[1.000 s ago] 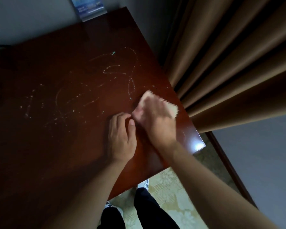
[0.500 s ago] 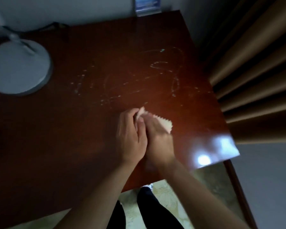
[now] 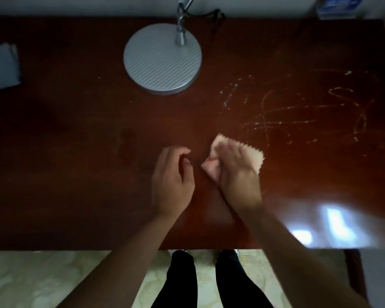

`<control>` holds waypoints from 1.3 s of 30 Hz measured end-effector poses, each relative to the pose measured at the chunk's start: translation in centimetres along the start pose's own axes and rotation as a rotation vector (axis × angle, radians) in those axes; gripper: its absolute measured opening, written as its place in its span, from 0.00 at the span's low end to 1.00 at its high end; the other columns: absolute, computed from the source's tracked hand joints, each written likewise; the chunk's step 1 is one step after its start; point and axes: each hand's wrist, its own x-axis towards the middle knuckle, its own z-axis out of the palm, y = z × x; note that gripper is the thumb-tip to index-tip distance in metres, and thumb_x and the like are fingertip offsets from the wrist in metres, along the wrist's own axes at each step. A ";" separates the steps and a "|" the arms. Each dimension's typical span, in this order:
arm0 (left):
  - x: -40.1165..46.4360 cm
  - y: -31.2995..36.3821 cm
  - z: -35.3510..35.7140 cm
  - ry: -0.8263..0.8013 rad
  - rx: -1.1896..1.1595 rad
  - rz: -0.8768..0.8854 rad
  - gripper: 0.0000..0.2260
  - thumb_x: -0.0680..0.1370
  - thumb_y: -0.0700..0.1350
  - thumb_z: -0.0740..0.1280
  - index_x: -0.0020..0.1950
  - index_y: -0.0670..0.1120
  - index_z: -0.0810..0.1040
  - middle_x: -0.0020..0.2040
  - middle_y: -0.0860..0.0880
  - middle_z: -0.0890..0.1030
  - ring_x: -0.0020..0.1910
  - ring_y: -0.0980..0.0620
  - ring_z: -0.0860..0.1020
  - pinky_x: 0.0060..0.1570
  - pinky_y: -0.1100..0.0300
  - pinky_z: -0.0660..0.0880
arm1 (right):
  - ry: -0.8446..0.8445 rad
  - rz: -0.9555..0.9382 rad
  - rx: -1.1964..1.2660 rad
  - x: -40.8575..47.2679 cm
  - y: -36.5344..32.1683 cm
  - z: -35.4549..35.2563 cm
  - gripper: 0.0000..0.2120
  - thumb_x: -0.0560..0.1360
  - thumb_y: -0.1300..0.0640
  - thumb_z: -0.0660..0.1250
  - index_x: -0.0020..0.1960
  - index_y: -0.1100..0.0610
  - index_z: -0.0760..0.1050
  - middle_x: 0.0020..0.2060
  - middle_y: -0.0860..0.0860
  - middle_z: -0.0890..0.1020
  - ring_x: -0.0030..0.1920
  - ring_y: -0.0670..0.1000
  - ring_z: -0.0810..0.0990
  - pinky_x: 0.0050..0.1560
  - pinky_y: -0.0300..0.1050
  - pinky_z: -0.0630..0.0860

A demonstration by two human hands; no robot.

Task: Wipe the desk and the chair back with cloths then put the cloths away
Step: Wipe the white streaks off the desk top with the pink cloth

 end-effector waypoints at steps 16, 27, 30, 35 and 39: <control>0.8 -1.7 0.2 -0.096 -0.160 -0.071 0.11 0.75 0.35 0.63 0.55 0.42 0.80 0.51 0.50 0.81 0.52 0.54 0.79 0.55 0.60 0.76 | 0.200 0.079 -0.090 -0.5 -2.2 0.2 0.36 0.82 0.37 0.44 0.58 0.61 0.81 0.58 0.61 0.81 0.61 0.62 0.78 0.49 0.59 0.79; 1.9 -2.0 -0.3 -0.131 -0.338 -0.279 0.10 0.71 0.35 0.61 0.44 0.44 0.81 0.43 0.52 0.83 0.46 0.57 0.81 0.46 0.70 0.74 | 0.124 -0.133 -0.012 -7.9 -6.7 3.1 0.21 0.84 0.50 0.54 0.59 0.62 0.81 0.60 0.54 0.80 0.66 0.55 0.75 0.64 0.59 0.73; 2.0 -2.7 -0.4 -0.152 -0.330 -0.260 0.09 0.71 0.35 0.63 0.43 0.45 0.80 0.42 0.53 0.82 0.44 0.57 0.81 0.45 0.65 0.76 | 0.111 -0.155 -0.056 -4.6 -6.3 3.0 0.25 0.84 0.46 0.53 0.60 0.63 0.80 0.58 0.57 0.82 0.63 0.56 0.77 0.66 0.56 0.73; 2.3 -2.6 -1.1 -0.107 -0.306 -0.239 0.04 0.75 0.38 0.68 0.45 0.45 0.81 0.46 0.52 0.80 0.44 0.57 0.80 0.46 0.58 0.80 | 0.143 0.002 -0.108 3.0 -7.1 2.5 0.13 0.75 0.56 0.61 0.54 0.61 0.80 0.51 0.59 0.81 0.55 0.60 0.79 0.51 0.53 0.80; 2.7 -3.7 -2.6 -0.039 -0.213 -0.151 0.07 0.75 0.37 0.64 0.46 0.45 0.81 0.47 0.52 0.79 0.47 0.55 0.80 0.49 0.55 0.78 | 0.074 -0.068 -0.019 -1.9 -8.5 4.7 0.15 0.78 0.58 0.63 0.61 0.64 0.77 0.59 0.61 0.80 0.63 0.59 0.76 0.67 0.58 0.70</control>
